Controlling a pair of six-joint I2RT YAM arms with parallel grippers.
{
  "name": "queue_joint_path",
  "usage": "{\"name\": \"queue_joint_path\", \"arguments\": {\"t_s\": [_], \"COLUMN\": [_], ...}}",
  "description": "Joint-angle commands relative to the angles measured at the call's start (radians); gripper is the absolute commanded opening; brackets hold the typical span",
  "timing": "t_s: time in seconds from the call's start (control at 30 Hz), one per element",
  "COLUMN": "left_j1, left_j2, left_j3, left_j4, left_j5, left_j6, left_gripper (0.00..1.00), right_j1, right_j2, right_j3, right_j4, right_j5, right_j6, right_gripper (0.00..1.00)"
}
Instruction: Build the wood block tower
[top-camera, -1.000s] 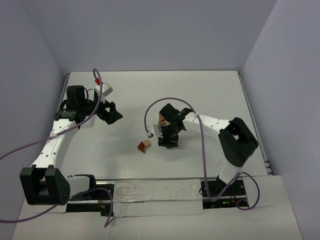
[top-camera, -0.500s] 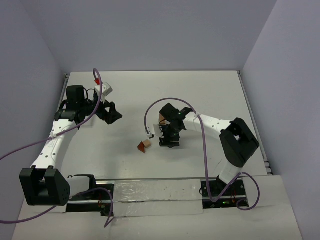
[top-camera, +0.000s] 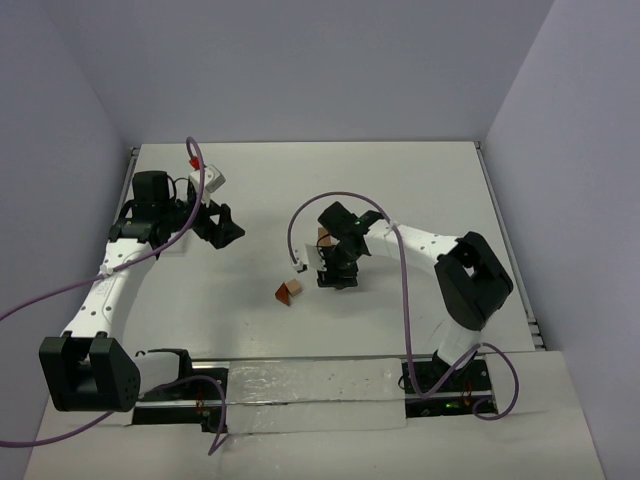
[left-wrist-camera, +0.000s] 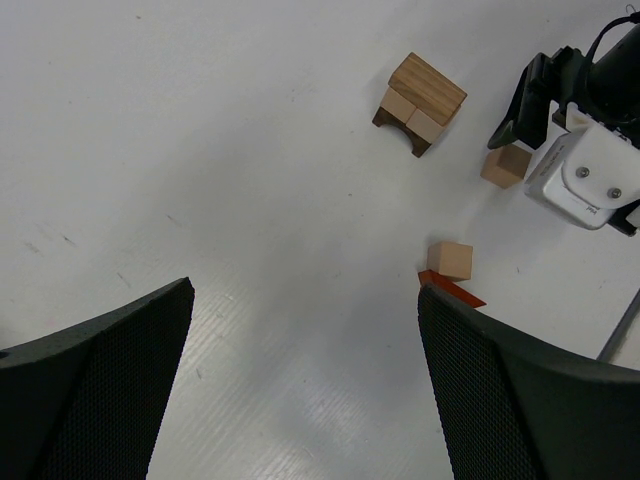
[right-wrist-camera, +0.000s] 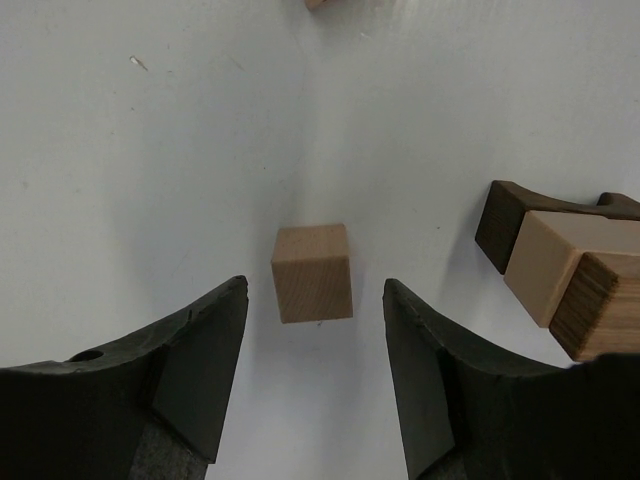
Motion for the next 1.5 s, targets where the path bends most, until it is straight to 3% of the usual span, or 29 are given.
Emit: {"name": "queue_joint_path", "arguments": {"t_s": [0.0, 0.17, 0.57, 1.07, 1.47], "left_j1": [-0.006, -0.006, -0.006, -0.006, -0.004], "left_j2": [-0.013, -0.008, -0.013, -0.045, -0.046], "left_j3": [0.009, 0.010, 0.016, 0.002, -0.005], "left_j4": [-0.003, 0.002, 0.002, -0.009, -0.008], "left_j5": [0.008, 0.011, 0.014, 0.006, 0.001], "left_j6": [0.019, 0.014, 0.007, 0.016, 0.022], "left_gripper": [0.99, 0.99, 0.99, 0.99, 0.99], "right_j1": [-0.005, 0.000, 0.086, 0.248, 0.285], "right_j2": [0.026, 0.033, -0.031, 0.037, 0.099], "right_j3": [0.038, 0.035, -0.023, 0.094, 0.154], "right_j4": [0.004, -0.023, 0.015, 0.063, 0.096], "right_j5": [-0.004, -0.005, 0.025, 0.027, 0.028], "right_j6": [-0.020, -0.026, -0.028, 0.069, 0.118], "right_gripper": [0.62, 0.60, 0.42, 0.41, 0.42]}}
